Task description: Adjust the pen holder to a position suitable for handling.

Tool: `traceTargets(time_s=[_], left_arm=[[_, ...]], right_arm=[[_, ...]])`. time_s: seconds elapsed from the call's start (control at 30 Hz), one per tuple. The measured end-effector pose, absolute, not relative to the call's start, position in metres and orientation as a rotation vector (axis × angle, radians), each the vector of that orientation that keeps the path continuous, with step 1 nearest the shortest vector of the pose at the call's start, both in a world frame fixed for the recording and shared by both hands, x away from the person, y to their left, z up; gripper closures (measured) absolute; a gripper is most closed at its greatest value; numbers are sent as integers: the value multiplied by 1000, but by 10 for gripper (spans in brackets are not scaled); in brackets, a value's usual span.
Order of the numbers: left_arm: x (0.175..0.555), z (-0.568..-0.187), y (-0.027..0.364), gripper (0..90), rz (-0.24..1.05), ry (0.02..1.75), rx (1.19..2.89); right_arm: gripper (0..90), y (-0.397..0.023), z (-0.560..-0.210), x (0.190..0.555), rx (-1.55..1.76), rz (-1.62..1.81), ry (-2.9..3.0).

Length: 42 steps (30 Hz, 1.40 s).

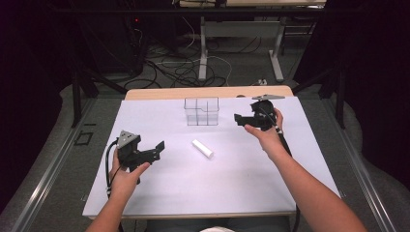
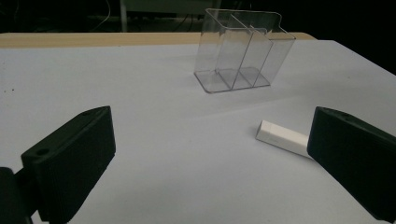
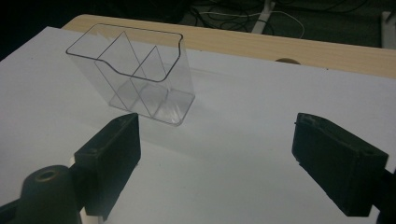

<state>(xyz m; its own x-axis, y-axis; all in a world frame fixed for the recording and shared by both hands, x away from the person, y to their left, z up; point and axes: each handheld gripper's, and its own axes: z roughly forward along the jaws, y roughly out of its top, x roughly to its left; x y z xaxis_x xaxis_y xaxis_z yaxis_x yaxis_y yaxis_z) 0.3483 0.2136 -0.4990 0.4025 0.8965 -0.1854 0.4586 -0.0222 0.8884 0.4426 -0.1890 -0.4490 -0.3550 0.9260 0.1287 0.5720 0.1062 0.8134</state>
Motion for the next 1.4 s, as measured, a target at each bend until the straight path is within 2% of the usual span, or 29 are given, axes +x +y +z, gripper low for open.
traceTargets(time_s=[0.37,0.73,1.0,1.4], left_arm=[[350,-500,218,12,542,1219,1656],[349,-501,222,12,547,1237,1651],[350,-503,224,15,546,1249,1669],[353,-504,226,19,556,1250,1665]], right_arm=[[150,-174,-449,470,1517,1110,1976],[238,-167,-451,486,1586,1082,1963],[254,-164,-450,498,1562,1075,1963],[330,-135,-457,524,1602,997,2011]])
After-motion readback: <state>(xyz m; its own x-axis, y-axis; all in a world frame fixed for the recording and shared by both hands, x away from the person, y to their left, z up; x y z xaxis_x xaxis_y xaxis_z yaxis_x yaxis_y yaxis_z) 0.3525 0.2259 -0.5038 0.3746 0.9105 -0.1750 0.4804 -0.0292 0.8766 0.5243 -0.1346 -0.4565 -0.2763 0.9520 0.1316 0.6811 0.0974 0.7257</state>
